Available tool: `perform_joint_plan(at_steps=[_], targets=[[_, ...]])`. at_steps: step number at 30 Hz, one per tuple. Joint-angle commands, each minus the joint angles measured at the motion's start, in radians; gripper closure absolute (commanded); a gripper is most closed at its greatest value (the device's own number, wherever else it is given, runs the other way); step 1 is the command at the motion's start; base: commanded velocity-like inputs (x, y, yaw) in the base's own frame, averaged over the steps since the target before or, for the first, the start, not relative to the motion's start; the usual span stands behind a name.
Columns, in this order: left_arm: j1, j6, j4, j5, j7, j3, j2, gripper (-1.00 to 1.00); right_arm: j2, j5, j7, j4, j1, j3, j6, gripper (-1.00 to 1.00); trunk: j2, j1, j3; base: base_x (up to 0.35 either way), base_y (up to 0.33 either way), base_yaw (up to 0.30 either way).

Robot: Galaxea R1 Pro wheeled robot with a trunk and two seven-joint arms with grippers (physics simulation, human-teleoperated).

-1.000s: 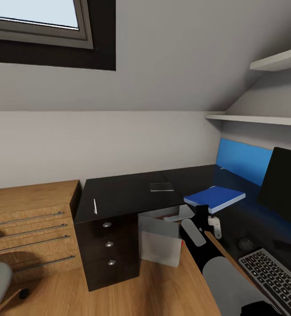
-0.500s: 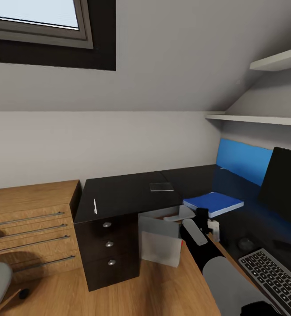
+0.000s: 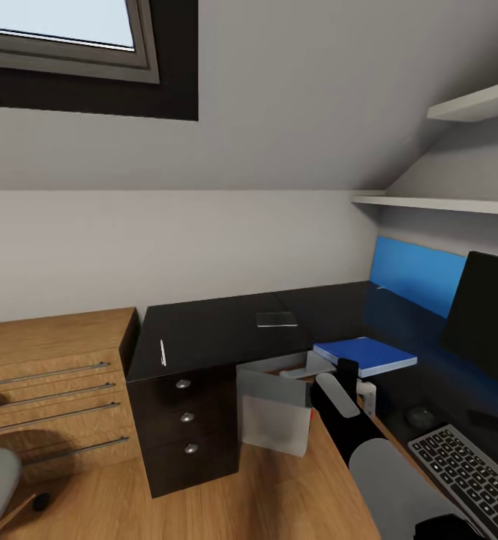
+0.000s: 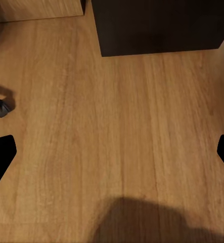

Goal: In the bedroom, organize the workspace by keeping the computer under the desk, ensuring the monitor is on the desk, placing the keyboard on the desk next to the monitor, placing the mouse on the desk next to the keyboard, moving the folder from the swivel chair onto the desk next to the mouse, stacking the notebook on top of the folder with the pen on top of the notebook, and positioning the swivel chair next to the desk.

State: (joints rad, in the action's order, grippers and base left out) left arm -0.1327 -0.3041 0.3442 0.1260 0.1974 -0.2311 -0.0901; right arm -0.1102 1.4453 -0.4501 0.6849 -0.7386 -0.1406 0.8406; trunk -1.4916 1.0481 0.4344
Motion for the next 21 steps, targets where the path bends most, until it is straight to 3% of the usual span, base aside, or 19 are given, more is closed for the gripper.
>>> perform_joint_plan(at_steps=[1, 11, 21], targets=[[-0.001, -0.003, -0.001, 0.011, 0.004, -0.005, -0.001, -1.00, 0.001, -0.002, -0.008, 0.001, -0.001, -0.004, 0.003, 1.00, -0.001, 0.000, 0.001, 0.000, 0.000, 0.000], [-0.001, -0.003, -0.001, 0.011, 0.004, -0.005, -0.001, -1.00, 0.002, -0.003, -0.007, 0.001, -0.001, -0.004, 0.004, 1.00, -0.001, 0.000, 0.004, 0.000, 0.000, -0.129], [-0.001, -0.001, -0.005, 0.015, 0.001, -0.005, -0.002, -1.00, 0.003, -0.003, -0.007, 0.001, -0.001, -0.004, 0.005, 1.00, -0.001, 0.000, 0.004, 0.000, 0.000, -0.020]])
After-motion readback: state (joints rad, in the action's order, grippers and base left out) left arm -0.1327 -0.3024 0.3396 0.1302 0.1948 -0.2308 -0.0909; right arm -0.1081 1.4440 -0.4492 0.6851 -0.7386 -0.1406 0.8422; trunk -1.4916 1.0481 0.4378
